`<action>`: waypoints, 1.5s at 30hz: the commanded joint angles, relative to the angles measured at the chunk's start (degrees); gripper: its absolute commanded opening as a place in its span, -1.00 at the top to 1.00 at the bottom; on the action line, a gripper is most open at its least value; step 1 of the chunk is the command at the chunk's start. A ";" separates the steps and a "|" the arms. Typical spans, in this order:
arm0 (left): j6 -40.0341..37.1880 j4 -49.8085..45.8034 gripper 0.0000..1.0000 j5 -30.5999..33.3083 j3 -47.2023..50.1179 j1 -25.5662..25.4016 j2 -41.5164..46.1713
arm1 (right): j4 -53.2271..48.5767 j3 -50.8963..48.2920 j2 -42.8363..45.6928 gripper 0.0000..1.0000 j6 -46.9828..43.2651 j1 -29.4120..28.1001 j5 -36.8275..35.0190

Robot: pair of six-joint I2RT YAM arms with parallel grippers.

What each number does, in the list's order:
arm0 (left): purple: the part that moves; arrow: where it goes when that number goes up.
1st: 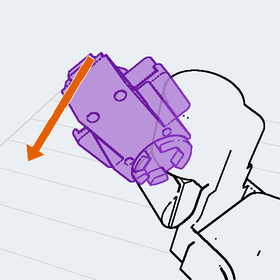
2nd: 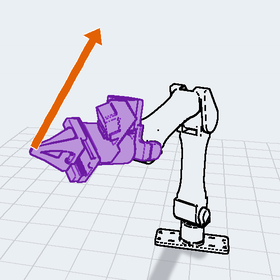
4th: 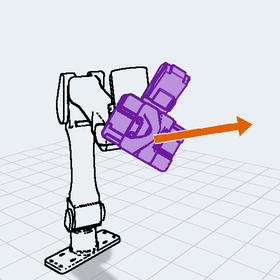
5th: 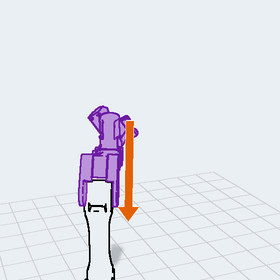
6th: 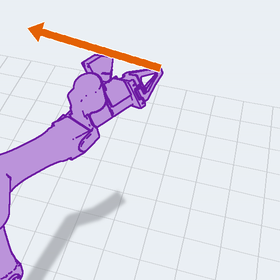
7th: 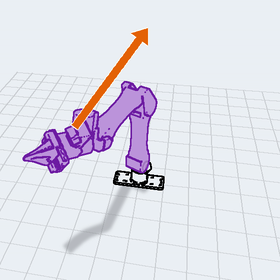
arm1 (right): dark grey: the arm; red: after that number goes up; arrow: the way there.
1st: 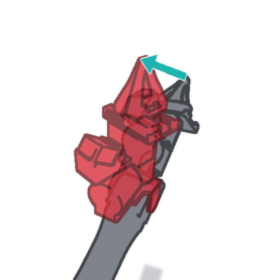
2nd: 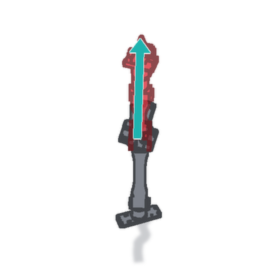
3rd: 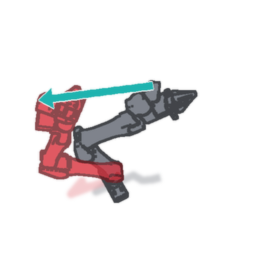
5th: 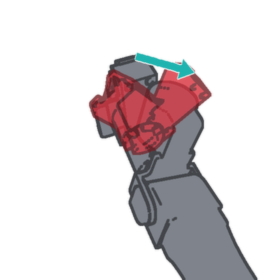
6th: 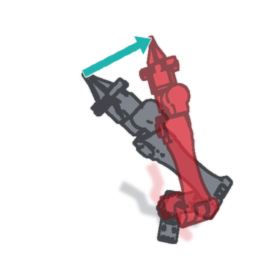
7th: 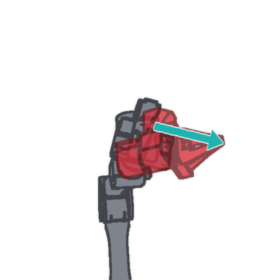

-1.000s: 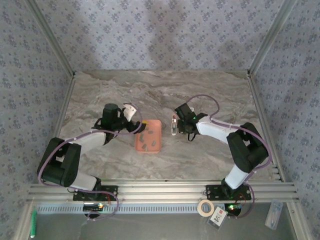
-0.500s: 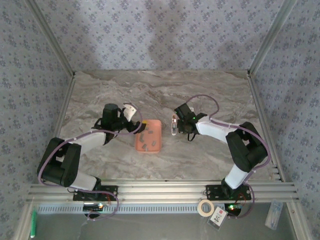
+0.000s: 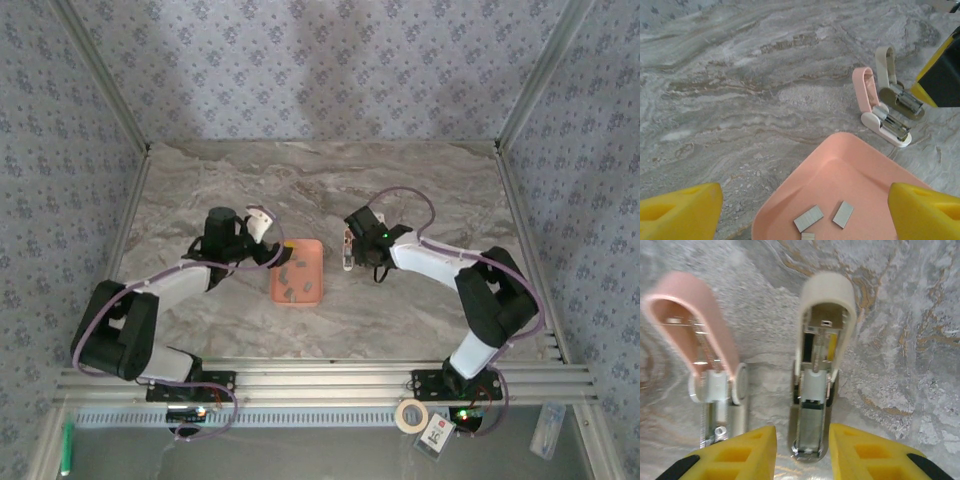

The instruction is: Load the staples into the stapler

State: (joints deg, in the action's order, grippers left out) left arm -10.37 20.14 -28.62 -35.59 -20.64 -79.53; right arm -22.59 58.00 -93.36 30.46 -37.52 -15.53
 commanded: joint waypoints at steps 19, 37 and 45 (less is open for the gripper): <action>21.24 -26.32 -0.75 11.85 -3.57 1.97 15.24 | -23.46 21.50 -0.62 0.32 16.98 -13.77 7.22; 29.40 -30.61 -0.73 13.19 -1.39 7.65 12.55 | -36.51 44.10 -25.46 0.34 35.47 -19.50 14.29; 27.67 -32.01 -0.78 17.37 -1.28 5.79 13.53 | -43.33 48.61 -31.11 0.32 42.31 -19.79 12.30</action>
State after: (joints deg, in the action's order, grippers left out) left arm 18.52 -9.91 -13.67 -37.04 -13.93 -66.96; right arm -60.20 104.68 -122.72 67.92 -57.04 -1.32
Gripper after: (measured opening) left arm 0.888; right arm 0.338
